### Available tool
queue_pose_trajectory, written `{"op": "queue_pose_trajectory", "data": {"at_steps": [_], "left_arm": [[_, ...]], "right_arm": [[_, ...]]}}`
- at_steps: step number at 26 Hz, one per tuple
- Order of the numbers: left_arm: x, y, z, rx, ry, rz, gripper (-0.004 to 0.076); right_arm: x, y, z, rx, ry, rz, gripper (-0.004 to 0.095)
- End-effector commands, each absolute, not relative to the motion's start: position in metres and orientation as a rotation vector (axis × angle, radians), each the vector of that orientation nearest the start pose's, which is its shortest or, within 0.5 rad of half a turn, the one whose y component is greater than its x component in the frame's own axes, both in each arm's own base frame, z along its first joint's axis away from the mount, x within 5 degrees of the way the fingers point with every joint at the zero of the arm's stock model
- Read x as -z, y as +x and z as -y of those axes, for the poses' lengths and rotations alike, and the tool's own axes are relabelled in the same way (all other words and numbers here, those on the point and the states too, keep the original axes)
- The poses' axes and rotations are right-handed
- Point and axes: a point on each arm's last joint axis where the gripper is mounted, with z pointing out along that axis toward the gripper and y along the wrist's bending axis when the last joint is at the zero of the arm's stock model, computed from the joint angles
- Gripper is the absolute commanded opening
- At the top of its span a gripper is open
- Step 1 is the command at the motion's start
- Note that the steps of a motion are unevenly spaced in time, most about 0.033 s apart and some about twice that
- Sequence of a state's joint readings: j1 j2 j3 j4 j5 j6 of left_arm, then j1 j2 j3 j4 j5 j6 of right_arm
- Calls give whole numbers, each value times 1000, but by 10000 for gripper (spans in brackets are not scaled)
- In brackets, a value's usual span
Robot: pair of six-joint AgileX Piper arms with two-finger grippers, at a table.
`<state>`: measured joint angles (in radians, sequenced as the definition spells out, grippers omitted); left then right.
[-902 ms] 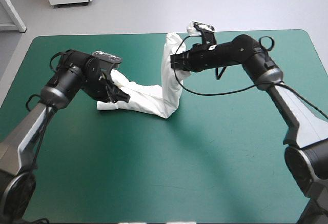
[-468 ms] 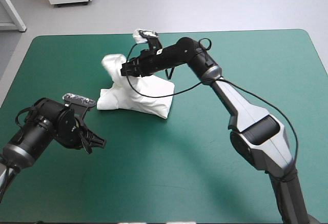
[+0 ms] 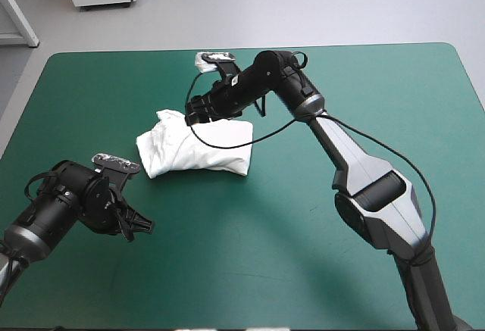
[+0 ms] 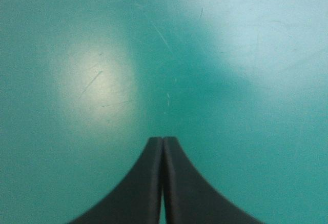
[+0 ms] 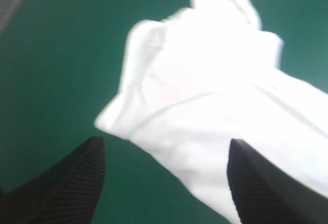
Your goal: Fold the cloth
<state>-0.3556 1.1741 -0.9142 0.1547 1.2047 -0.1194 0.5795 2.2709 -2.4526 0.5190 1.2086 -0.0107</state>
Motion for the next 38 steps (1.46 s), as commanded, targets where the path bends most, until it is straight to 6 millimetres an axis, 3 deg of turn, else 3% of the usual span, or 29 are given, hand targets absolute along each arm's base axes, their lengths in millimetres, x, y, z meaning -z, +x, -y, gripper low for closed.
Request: {"op": "queue_pose_trajectory", "data": {"at_steps": [1, 3, 8, 13, 17, 27, 29, 31, 32, 34, 38], "left_arm": [[-300, 187, 55, -127, 380, -2829, -9], [-300, 186, 56, -111, 376, -2837, -9], [-300, 186, 57, -101, 374, -2836, -9], [-300, 184, 60, -45, 372, -2841, -9], [-303, 181, 59, -41, 369, -2842, -9], [-321, 156, 50, -11, 366, -2786, -9], [-327, 149, 48, 3, 359, -2751, -9], [-331, 144, 46, 14, 354, -2729, -9], [-332, 143, 46, 16, 353, -2724, -9], [-332, 143, 46, 16, 353, -2724, -9], [-332, 143, 45, 7, 367, -2721, -9]], "right_arm": [[-393, 378, -276, -771, -632, -2379, 629], [-392, 369, -266, -702, -631, -2421, 629], [-359, 347, -239, -494, -644, -2594, 629], [-326, 339, -240, -590, -598, -2605, 629], [-306, 348, -250, -680, -536, -2561, 629], [-253, 374, -267, -719, -441, -2579, 625], [-254, 376, -271, -775, -442, -2537, 561], [-258, 378, -275, -816, -434, -2490, 391], [-261, 379, -275, -798, -457, -2470, 220], [-263, 381, -272, -769, -469, -2457, -16], [-267, 389, -245, -721, -451, -2512, -19]]}}
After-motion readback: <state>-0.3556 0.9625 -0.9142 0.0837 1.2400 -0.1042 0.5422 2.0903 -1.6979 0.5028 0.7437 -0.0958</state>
